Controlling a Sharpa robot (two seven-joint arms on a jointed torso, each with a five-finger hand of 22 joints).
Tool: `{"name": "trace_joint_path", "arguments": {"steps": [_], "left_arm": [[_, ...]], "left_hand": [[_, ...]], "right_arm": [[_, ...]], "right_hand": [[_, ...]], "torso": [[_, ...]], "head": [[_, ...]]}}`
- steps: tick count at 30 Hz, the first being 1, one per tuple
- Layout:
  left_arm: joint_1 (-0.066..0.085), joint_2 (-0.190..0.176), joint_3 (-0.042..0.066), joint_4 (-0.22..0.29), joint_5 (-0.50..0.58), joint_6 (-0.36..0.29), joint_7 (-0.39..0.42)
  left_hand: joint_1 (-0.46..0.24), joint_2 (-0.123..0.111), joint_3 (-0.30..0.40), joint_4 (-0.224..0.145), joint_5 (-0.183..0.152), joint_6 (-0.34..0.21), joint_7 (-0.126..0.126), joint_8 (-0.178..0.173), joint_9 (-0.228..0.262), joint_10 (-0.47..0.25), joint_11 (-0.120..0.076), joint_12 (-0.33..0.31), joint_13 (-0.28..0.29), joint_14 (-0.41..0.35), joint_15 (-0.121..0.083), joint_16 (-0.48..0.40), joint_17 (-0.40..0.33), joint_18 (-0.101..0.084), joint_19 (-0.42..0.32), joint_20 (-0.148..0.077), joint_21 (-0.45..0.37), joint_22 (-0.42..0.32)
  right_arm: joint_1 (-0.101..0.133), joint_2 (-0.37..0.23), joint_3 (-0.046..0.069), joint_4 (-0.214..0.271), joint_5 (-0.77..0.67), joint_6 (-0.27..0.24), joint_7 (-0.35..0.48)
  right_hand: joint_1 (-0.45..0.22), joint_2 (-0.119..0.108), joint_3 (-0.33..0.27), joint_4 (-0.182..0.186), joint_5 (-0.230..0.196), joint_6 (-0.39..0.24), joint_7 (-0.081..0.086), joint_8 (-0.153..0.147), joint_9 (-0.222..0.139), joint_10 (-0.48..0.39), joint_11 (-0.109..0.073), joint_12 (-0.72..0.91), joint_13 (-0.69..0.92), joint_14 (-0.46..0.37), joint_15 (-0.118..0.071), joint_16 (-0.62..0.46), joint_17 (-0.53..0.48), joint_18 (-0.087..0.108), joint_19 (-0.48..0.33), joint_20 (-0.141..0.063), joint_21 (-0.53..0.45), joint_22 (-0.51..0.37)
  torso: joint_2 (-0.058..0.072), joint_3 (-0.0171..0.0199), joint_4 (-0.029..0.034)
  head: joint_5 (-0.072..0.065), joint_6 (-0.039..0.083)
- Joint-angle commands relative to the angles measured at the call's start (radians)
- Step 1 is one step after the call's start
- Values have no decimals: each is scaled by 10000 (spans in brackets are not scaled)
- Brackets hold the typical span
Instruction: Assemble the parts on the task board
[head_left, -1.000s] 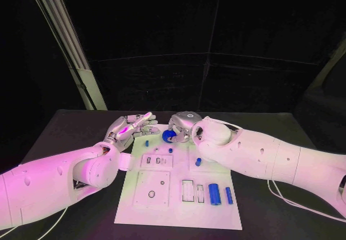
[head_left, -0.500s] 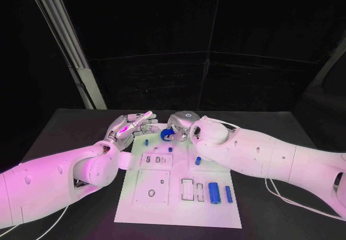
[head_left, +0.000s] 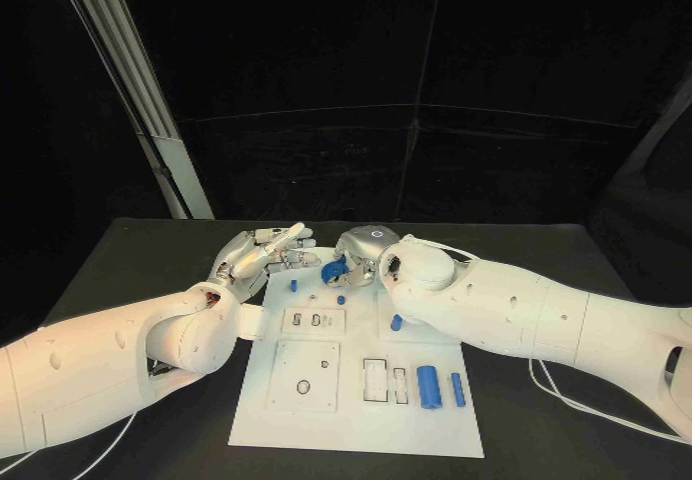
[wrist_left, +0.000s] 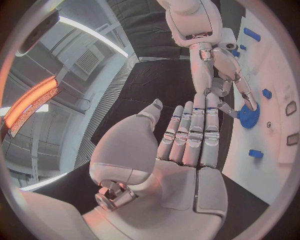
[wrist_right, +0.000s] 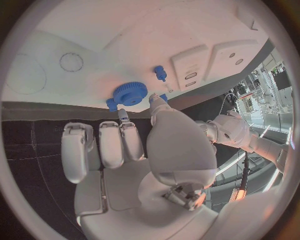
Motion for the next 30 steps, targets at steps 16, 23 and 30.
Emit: {"name": "trace_joint_path", "arguments": {"steps": [16,23,30], "left_arm": [[18,-60,8,30,-7,132,5],[17,-202,7,82,-7,116,22],[13,-229,4,99,-7,137,29]], "left_hand": [[-45,80,2,-40,4,-40,55,-61,-12,-69,34,-39,-13,21,61,-35,15,62,43,10,-40,-14],[-47,80,2,-50,4,-50,61,-70,-11,-79,39,-54,-13,23,64,-49,25,62,49,14,-51,-23],[-46,79,3,-52,4,-50,61,-70,-11,-79,39,-55,-13,24,64,-50,26,62,50,14,-52,-24]], "right_arm": [[-6,-806,6,581,1359,-1837,819],[-17,-2598,5,1340,4336,-1640,3395],[-19,-3667,-2,1473,5880,-1248,4422]], "right_hand": [[1,569,-422,142,440,219,8,33,21,102,68,117,1030,320,55,4,32,-121,44,48,33,1079],[1801,700,12,-1149,375,198,-3,-9,11,-80,42,-93,837,259,38,-109,-216,-75,-108,35,-45,875],[1881,554,-72,-1356,400,252,-27,9,15,-86,25,-99,833,246,22,-142,-280,-71,-124,23,-54,859]], "torso": [[-31,21,-20],[-91,40,-180],[-148,124,-354]], "head": [[-13,57],[-35,114],[0,153]]}}
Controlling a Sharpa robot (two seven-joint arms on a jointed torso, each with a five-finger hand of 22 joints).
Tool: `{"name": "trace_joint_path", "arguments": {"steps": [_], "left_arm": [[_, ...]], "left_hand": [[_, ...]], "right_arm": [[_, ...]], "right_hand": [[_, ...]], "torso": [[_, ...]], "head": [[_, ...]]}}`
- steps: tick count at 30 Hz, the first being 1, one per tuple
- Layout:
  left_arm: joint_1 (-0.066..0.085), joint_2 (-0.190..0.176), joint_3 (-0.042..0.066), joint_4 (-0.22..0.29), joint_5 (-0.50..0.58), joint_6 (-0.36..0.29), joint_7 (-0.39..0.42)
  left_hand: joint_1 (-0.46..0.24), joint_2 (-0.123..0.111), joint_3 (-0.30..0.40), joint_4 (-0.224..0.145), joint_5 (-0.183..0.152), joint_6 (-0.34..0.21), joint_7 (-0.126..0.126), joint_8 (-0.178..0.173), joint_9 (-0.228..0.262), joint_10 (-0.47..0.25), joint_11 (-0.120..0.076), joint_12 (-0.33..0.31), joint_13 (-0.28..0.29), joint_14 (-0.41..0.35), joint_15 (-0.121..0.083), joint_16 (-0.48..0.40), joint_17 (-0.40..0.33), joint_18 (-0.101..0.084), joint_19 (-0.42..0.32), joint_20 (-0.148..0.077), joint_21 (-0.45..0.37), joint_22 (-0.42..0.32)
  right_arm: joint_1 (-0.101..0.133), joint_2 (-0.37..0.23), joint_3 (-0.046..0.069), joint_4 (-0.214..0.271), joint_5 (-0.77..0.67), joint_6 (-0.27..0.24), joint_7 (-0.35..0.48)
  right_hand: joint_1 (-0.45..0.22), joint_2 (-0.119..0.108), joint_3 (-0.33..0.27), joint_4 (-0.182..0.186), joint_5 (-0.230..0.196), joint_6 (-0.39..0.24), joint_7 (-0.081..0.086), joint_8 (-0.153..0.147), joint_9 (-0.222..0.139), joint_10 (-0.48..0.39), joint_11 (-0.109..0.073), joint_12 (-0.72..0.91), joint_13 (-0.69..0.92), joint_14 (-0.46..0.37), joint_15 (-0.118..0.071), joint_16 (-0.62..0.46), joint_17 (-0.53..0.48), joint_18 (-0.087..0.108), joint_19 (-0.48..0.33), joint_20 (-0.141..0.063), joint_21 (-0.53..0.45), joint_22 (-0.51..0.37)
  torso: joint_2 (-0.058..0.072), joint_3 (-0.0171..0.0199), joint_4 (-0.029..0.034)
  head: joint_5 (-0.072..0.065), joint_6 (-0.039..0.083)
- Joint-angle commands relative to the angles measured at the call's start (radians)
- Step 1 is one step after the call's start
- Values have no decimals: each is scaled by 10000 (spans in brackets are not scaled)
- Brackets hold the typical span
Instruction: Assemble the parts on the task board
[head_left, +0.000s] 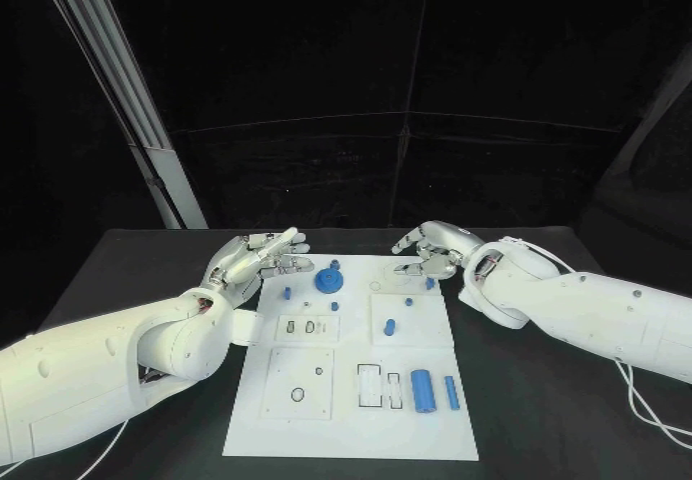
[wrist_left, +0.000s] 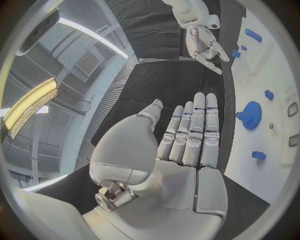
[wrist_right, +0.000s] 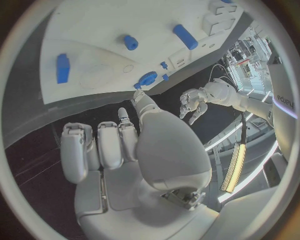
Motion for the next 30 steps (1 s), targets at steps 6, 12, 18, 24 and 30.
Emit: {"name": "trace_joint_path", "arguments": {"steps": [6,12,18,24,30], "left_arm": [[-3,43,0,-8,-8,206,59],[-24,81,-60,-56,-8,249,65],[-30,87,-138,-87,-8,261,61],[-33,94,-167,-116,-8,276,56],[-41,122,-176,-145,-8,307,56]], "left_hand": [[-46,79,3,-53,4,-13,24,-33,-12,-42,2,-55,-13,24,64,-51,10,62,50,14,-53,-10],[-46,79,3,-53,4,-13,24,-33,-12,-42,2,-55,-13,24,64,-51,10,62,50,14,-53,-10],[-40,82,7,-61,6,-14,24,-34,-11,-42,2,-59,-12,26,65,-56,14,63,52,15,-57,-14],[-40,82,7,-61,6,-14,24,-34,-11,-42,2,-59,-12,26,65,-56,14,63,52,15,-57,-14],[-40,82,7,-61,6,-14,24,-34,-11,-42,2,-59,-12,26,65,-56,14,63,52,15,-57,-14]], "right_arm": [[-60,-526,-6,-205,2148,84,1702],[-208,-608,-7,-608,2181,120,1924],[-346,-646,-7,-734,2088,340,1988],[-513,-644,-6,-875,1937,469,1980],[-574,-541,-6,-1142,1839,544,1956]], "right_hand": [[81,-117,-67,-146,46,-30,23,-32,-12,-76,-26,-76,817,242,19,-55,-40,-71,-72,-36,-56,860],[95,-142,-100,-198,119,-75,35,-53,-19,-79,-17,-79,815,249,23,-47,-16,-74,-64,-36,-53,872],[79,-162,-129,-210,132,-79,45,-52,-17,-76,-9,-75,820,250,27,-47,-16,-75,-62,-35,-52,876],[66,-168,-142,-211,135,-72,49,-47,-15,-70,-5,-67,828,251,29,-46,-14,-75,-61,-34,-52,878],[56,-171,-151,-209,137,-65,54,-43,-13,-70,-2,-67,828,251,31,-45,-13,-76,-59,-33,-51,880]], "torso": [[-53,100,-140],[-47,94,-119],[-44,77,-136],[-51,62,-143],[-54,51,-107]], "head": [[-81,28],[-114,-14],[-121,-69],[-92,-111],[-148,-159]]}}
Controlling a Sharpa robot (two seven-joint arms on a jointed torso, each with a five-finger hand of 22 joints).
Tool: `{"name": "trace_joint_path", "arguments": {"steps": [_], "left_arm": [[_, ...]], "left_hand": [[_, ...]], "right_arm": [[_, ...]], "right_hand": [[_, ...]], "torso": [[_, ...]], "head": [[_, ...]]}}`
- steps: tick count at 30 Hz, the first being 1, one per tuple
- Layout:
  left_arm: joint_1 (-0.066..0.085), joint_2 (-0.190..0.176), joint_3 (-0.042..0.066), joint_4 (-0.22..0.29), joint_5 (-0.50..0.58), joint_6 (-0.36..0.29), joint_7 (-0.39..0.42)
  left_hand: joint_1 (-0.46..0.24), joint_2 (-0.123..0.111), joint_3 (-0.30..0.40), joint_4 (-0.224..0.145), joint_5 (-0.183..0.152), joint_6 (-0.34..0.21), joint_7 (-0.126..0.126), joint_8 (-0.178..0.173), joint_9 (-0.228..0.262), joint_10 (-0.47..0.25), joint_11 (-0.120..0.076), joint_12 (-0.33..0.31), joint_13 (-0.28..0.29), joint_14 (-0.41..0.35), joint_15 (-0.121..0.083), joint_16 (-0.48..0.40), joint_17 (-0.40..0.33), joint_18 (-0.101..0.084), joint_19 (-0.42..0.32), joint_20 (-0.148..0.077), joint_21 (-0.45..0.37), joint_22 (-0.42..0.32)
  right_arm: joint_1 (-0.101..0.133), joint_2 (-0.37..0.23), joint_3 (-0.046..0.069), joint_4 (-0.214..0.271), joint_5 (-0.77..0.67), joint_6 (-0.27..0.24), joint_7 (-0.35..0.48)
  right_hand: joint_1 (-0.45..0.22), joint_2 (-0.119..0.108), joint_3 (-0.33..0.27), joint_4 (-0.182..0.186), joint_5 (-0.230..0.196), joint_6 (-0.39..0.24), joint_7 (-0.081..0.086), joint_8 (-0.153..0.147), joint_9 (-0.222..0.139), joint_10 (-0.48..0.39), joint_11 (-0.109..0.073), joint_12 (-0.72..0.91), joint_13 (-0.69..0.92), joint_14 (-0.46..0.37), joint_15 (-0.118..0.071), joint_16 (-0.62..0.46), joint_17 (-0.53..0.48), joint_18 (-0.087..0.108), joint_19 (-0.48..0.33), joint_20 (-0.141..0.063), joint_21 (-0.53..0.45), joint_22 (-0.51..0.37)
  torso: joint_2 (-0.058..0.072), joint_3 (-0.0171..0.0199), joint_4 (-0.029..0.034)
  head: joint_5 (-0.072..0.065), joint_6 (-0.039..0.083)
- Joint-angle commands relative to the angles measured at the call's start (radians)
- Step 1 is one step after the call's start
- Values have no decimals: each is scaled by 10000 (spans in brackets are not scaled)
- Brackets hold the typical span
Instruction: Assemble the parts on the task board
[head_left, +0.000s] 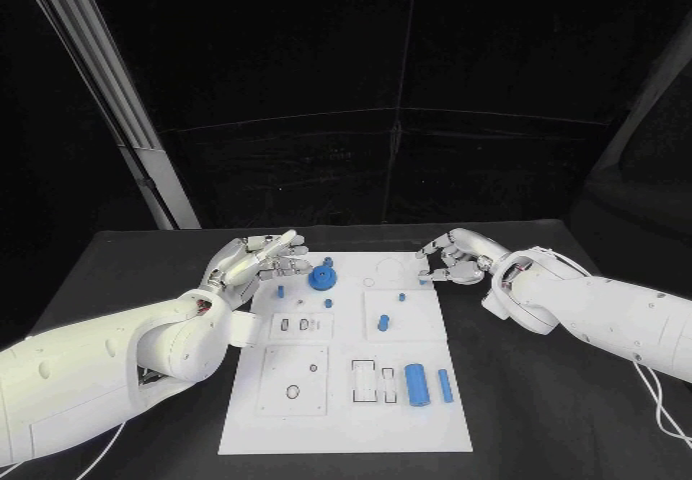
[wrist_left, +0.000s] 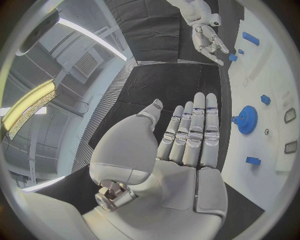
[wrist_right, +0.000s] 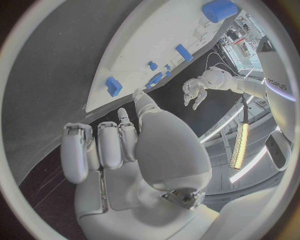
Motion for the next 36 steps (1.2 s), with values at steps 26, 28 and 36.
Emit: {"name": "trace_joint_path", "arguments": {"steps": [26,28,36], "left_arm": [[-19,34,-2,-98,-9,167,13],[-19,36,-2,-103,-9,169,10],[-20,46,-2,-116,-9,181,0]], "left_hand": [[-40,82,7,-61,6,-14,24,-35,-10,-43,3,-59,-12,26,65,-56,18,63,53,15,-57,-16],[-40,82,7,-61,6,-14,24,-35,-10,-43,3,-59,-12,26,65,-56,18,63,53,15,-57,-16],[-40,82,7,-61,6,-14,24,-35,-10,-43,3,-59,-12,26,65,-56,18,63,53,15,-57,-16]], "right_arm": [[-183,250,6,-586,-503,572,-96],[-185,272,6,-629,-506,596,-100],[-220,373,6,-754,-509,686,-113]], "right_hand": [[-54,80,-45,-73,29,135,11,52,29,-20,-4,35,887,262,39,-36,36,-81,1,16,-41,912],[-37,155,-23,-98,-21,198,1,83,37,-3,-13,54,905,264,33,-33,40,-82,6,14,-39,919],[54,569,192,-242,-521,592,-60,228,63,78,-70,140,991,274,-14,-19,64,-93,43,-24,-23,974]], "torso": [[-7,-4,24],[-9,-5,17],[-6,-5,17]], "head": [[-36,-73],[-36,-75],[-48,-96]]}}
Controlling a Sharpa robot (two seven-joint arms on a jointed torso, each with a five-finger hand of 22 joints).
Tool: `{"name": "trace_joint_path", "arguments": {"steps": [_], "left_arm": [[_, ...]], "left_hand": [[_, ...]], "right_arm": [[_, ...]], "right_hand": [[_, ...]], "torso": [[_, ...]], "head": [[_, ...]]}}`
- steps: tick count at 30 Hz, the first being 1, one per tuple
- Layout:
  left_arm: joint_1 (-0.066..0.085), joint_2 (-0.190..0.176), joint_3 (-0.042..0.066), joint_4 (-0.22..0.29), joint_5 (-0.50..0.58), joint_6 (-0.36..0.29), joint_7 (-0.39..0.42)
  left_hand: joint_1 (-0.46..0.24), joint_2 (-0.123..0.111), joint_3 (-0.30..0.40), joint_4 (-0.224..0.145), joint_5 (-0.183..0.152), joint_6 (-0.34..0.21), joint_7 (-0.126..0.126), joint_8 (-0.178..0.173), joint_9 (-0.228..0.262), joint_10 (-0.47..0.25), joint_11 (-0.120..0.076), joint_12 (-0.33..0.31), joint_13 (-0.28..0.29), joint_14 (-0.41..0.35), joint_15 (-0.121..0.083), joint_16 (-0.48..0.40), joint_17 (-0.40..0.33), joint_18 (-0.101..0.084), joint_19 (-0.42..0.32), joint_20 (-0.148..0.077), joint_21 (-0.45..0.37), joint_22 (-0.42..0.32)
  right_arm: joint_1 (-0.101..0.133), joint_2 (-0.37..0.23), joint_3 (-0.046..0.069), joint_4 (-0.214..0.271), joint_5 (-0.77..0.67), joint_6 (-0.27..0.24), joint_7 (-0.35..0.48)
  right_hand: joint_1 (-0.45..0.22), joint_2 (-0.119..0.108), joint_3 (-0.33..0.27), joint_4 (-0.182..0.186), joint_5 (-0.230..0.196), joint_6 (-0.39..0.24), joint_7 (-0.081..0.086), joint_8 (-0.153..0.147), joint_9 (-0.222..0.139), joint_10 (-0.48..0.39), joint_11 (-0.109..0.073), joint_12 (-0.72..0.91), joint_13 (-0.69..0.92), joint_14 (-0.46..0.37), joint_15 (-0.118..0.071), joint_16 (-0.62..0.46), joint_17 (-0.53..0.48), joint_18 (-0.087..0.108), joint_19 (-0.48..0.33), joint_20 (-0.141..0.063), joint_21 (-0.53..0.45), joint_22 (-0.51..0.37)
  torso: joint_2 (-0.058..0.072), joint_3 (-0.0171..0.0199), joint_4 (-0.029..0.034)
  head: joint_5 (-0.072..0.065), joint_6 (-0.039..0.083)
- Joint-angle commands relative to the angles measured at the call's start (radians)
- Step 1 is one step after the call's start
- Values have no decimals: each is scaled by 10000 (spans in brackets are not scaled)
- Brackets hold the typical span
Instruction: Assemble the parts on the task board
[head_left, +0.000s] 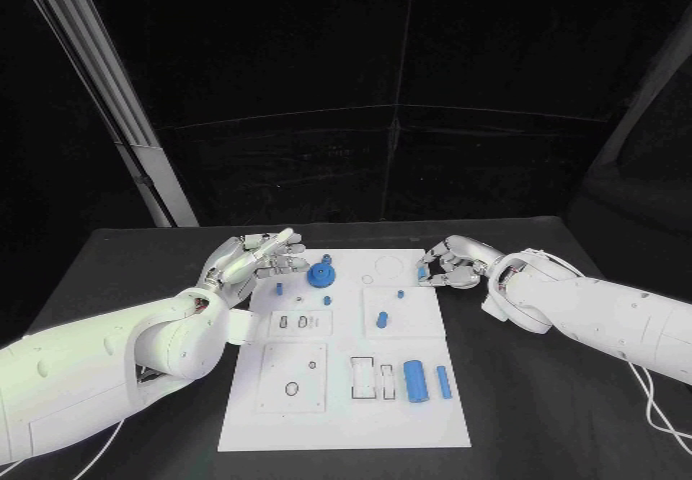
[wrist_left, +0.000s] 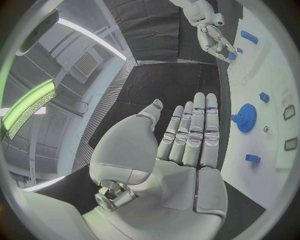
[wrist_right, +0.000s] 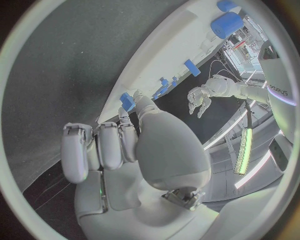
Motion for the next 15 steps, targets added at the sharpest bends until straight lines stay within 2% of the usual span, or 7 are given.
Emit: {"name": "trace_joint_path", "arguments": {"steps": [1,5,15], "left_arm": [[10,19,8,2,-9,135,3],[10,25,7,-2,-9,151,-10],[9,16,7,6,-9,163,-20]], "left_hand": [[-40,82,6,-61,6,-14,24,-35,-10,-43,3,-59,-12,26,65,-56,12,63,52,15,-57,-10],[-29,99,20,-80,8,-17,26,-41,-8,-46,5,-72,-10,30,66,-74,25,64,60,17,-70,-21],[-29,99,20,-80,8,-17,26,-41,-8,-46,5,-72,-10,30,66,-74,25,64,60,17,-70,-21]], "right_arm": [[-2,26,3,-30,-61,157,-21],[-23,53,3,-80,-63,211,-25],[-38,98,3,-113,-66,163,-19]], "right_hand": [[25,169,95,-76,-234,146,-12,56,8,49,-39,52,999,275,-21,-19,14,-94,49,-30,-20,979],[57,278,209,-170,-434,321,-43,84,4,94,-65,99,1048,283,-44,-5,42,-104,81,-51,-5,1026],[32,384,336,-271,-481,624,-114,128,4,168,-122,174,1126,293,-102,12,76,-113,110,-96,10,1072]], "torso": [[0,2,7],[-12,-2,6],[-11,3,4]], "head": [[-4,-6],[1,14],[-21,-5]]}}
